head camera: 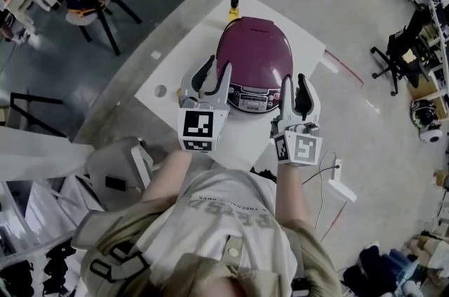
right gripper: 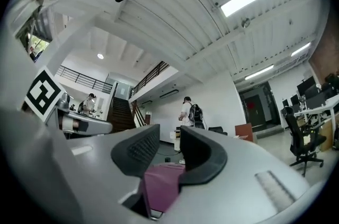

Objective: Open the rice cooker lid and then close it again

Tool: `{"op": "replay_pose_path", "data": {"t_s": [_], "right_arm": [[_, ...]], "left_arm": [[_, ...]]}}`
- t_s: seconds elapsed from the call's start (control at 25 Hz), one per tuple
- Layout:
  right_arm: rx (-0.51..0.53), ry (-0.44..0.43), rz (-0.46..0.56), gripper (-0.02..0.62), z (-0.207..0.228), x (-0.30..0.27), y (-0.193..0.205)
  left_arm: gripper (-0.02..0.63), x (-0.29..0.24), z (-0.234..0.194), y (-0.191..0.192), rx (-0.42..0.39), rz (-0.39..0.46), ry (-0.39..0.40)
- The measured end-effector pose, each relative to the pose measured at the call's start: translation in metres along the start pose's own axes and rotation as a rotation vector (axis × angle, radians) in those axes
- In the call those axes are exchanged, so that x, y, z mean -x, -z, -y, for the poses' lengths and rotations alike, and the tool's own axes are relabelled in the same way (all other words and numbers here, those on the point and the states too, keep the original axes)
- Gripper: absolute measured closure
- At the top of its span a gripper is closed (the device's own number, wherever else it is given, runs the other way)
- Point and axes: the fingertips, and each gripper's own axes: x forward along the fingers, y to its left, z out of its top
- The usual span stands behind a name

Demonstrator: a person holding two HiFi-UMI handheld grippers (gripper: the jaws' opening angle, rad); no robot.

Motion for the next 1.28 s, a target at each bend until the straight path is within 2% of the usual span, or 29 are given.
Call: {"op": "replay_pose_path", "data": {"t_s": [0.4,0.48,1.04,1.28], "right_arm": [[0.041,0.05,-0.005,0.575,-0.007,0.014,-0.006],[0.046,0.056,-0.009,0.594,-0.008,0.016,-0.008],[0.114,0.071,-0.007,0.595,-0.015,0.018,-0.019],[0.18,0.083,-0.017,0.597,-0.012,0.018,-0.021]], "left_arm": [[0.597,0.019,-0.013,-0.001,-0.004,0.039,-0.048],[0.597,0.022,-0.013,-0.002,-0.013,0.049,-0.047],[0.597,0.028,-0.016,-0.007,-0.01,0.076,-0.037],[0.597,0.028,-0.011,-0.006,-0.025,0.078,-0.026]]}}
